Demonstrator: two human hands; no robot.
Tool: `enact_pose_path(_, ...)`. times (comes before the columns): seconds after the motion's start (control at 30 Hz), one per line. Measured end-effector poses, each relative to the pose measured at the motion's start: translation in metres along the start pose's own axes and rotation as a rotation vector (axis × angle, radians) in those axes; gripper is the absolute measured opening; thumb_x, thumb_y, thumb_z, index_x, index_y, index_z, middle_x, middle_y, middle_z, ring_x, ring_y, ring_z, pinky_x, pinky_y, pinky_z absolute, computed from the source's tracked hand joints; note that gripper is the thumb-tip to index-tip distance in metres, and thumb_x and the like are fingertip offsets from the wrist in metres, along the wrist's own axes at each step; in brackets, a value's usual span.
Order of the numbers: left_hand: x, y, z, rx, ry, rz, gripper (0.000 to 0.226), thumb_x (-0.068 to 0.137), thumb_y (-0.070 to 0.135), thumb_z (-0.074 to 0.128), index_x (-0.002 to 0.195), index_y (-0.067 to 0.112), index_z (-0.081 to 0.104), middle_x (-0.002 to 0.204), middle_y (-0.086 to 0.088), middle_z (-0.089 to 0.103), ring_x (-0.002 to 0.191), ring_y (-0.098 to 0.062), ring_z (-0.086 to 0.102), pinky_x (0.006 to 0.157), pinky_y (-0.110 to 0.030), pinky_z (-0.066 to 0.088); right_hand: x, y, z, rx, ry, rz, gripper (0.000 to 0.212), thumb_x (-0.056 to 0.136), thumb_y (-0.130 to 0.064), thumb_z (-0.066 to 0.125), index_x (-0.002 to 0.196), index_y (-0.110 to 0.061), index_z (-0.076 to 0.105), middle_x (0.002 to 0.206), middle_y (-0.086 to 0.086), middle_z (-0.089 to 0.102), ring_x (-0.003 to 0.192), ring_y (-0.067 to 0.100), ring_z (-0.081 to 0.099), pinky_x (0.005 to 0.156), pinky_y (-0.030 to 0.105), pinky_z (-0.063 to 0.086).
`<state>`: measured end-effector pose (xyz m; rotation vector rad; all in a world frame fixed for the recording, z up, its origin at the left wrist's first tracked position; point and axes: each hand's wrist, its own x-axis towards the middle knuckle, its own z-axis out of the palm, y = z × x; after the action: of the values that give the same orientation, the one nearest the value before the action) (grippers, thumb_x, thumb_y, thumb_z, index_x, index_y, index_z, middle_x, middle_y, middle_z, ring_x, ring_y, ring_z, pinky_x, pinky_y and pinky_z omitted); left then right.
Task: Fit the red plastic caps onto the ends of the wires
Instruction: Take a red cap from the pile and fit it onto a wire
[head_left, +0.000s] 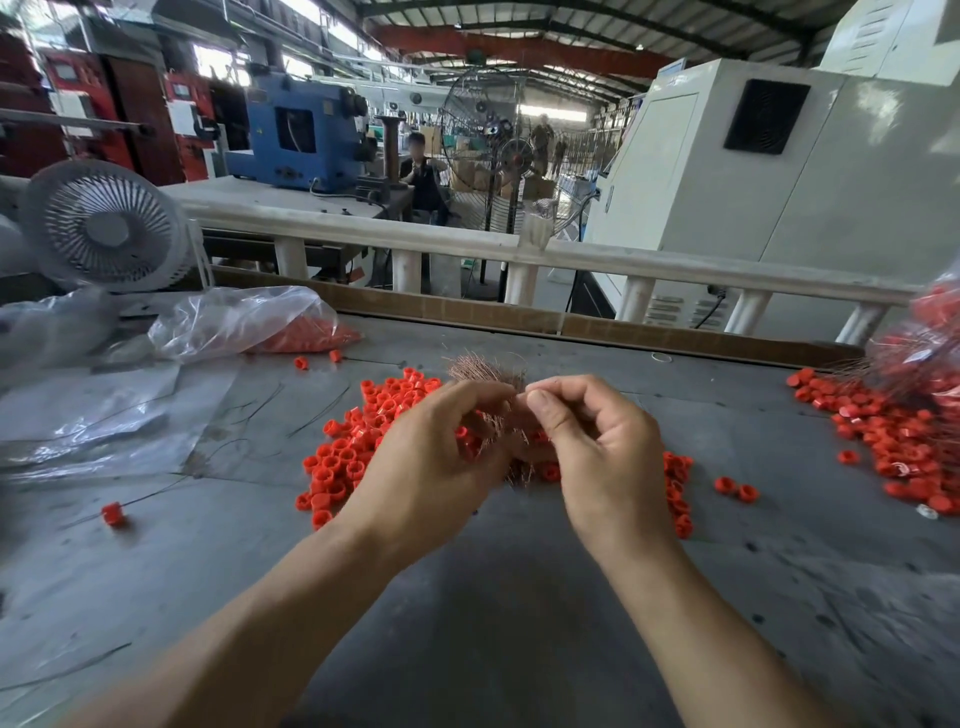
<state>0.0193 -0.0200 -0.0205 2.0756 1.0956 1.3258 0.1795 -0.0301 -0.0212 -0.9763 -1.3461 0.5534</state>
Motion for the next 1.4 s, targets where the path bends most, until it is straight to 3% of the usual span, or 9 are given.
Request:
enact_pose_path(0.13,-0.002,-0.004,0.006,0.149,-0.134,0.029,0.049,0.089,0.016,0.074,0.132,0.034,0.061,0.111,0.024,0.068,0.089,0.011,0.061,0.078,-0.009,0.044,0.000,-0.001,0.000,0.083,0.023,0.050,0.014,0.097,-0.015,0.066,0.088,-0.023,0.073,0.086,0.001,0.078,0.083,0.018,0.076,0.066,0.035,0.062)
enact_pose_path(0.3,0.000,-0.007,0.005,0.206,-0.161,-0.025,0.045,0.092,0.017,0.073,0.134,0.027,0.061,0.122,0.013,0.069,0.111,0.000,0.063,0.094,-0.019,0.050,0.001,-0.007,0.000,0.205,0.081,0.085,0.017,0.100,-0.007,0.064,0.089,-0.017,0.073,0.081,0.008,0.075,0.075,0.023,0.075,0.056,0.027,0.058)
enact_pose_path(0.43,0.000,-0.007,0.005,0.263,-0.179,-0.007,0.043,0.094,0.021,0.071,0.136,0.025,0.060,0.128,0.013,0.067,0.117,0.000,0.059,0.093,-0.005,0.042,0.002,-0.011,-0.001,0.279,0.133,0.120,0.013,0.100,-0.006,0.062,0.092,-0.010,0.071,0.074,0.006,0.071,0.065,0.021,0.070,0.051,0.027,0.057)
enact_pose_path(0.67,0.001,-0.009,0.006,0.311,-0.177,-0.005,0.040,0.095,0.025,0.069,0.134,0.026,0.062,0.126,0.011,0.066,0.116,-0.003,0.055,0.092,-0.011,0.039,0.007,-0.018,-0.015,0.364,0.235,0.194,0.017,0.102,-0.007,0.058,0.093,-0.010,0.072,0.071,0.007,0.066,0.057,0.020,0.063,0.043,0.027,0.050)
enact_pose_path(0.8,0.001,-0.010,0.007,0.316,-0.153,0.027,0.034,0.097,0.012,0.062,0.128,0.023,0.067,0.123,0.008,0.068,0.112,-0.002,0.052,0.087,0.003,0.028,0.010,-0.014,-0.018,0.353,0.200,0.365,0.015,0.102,-0.006,0.056,0.098,-0.007,0.071,0.070,0.007,0.067,0.051,0.017,0.057,0.038,0.024,0.041)
enact_pose_path(0.9,0.001,-0.008,0.007,0.310,-0.107,0.033,0.030,0.098,0.009,0.059,0.122,0.021,0.071,0.115,0.008,0.070,0.107,-0.004,0.058,0.087,-0.002,0.033,0.009,-0.009,-0.019,0.307,0.074,0.478,0.017,0.102,-0.006,0.055,0.099,-0.006,0.072,0.069,0.005,0.066,0.048,0.013,0.052,0.037,0.022,0.034)
enact_pose_path(1.03,0.003,-0.006,0.004,0.137,0.009,-0.027,0.017,0.098,0.019,0.065,0.109,0.026,0.075,0.093,0.014,0.071,0.085,-0.001,0.062,0.072,-0.007,0.040,0.003,-0.005,-0.016,0.142,-0.175,0.500,0.019,0.100,-0.010,0.058,0.093,-0.013,0.076,0.066,0.002,0.064,0.042,0.010,0.046,0.037,0.017,0.028)
enact_pose_path(1.17,0.006,-0.004,0.002,-0.248,0.011,-0.187,0.009,0.094,0.015,0.072,0.100,0.019,0.077,0.086,0.004,0.077,0.080,-0.007,0.072,0.071,-0.019,0.054,-0.002,-0.008,-0.009,0.047,-0.363,0.442,0.028,0.096,-0.016,0.062,0.071,-0.024,0.073,0.056,0.003,0.051,0.040,0.011,0.037,0.037,0.019,0.023)
enact_pose_path(1.4,0.008,-0.007,-0.004,-0.443,-0.042,-0.217,0.005,0.081,0.016,0.080,0.085,0.015,0.077,0.076,0.003,0.074,0.071,-0.002,0.065,0.066,-0.014,0.049,0.002,-0.010,-0.012,0.155,-0.329,0.551,0.036,0.095,-0.007,0.050,0.070,-0.018,0.073,0.051,-0.005,0.037,0.039,0.007,0.025,0.035,0.013,0.017)
